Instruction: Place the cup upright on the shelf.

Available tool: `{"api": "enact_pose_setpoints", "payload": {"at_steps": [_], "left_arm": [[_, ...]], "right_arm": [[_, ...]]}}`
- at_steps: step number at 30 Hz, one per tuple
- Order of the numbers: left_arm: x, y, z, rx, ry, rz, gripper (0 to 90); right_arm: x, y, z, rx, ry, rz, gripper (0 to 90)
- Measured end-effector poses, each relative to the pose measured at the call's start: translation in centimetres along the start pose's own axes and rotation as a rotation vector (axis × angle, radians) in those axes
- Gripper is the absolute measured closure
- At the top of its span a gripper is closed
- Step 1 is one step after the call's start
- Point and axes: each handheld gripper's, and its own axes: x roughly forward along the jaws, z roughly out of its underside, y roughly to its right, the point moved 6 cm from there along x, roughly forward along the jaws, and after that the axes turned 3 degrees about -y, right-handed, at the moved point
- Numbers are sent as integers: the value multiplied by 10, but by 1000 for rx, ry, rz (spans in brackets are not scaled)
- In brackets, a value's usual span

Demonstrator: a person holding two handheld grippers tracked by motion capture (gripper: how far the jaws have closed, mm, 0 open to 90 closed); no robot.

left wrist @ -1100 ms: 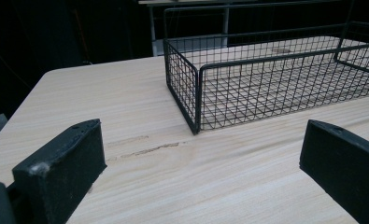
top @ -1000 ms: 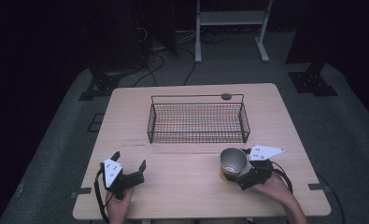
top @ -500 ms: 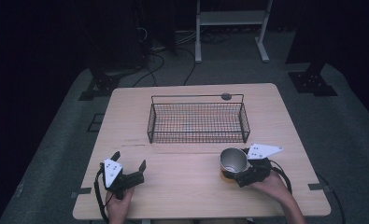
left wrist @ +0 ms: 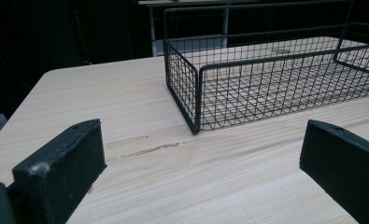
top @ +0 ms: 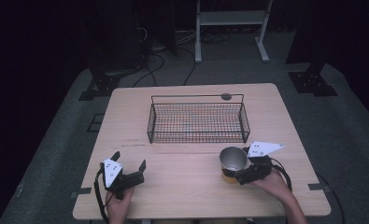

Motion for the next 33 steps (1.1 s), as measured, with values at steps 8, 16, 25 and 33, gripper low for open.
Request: {"api": "enact_pose_setpoints", "payload": {"at_steps": [8,16,25,33], "left_arm": [[0,0,0,0,-1,1,0],[0,0,0,2,-1,1,0],[0,0,0,0,-1,2,0],[0,0,0,-1,-1,3,0]], "right_arm": [[-3,1,-18,5,28,-40,118],[-3,6,-44,-1,38,-61,119],[-4,21,-68,13,47,-71,118],[0,39,-85,51,49,-77,118]]}}
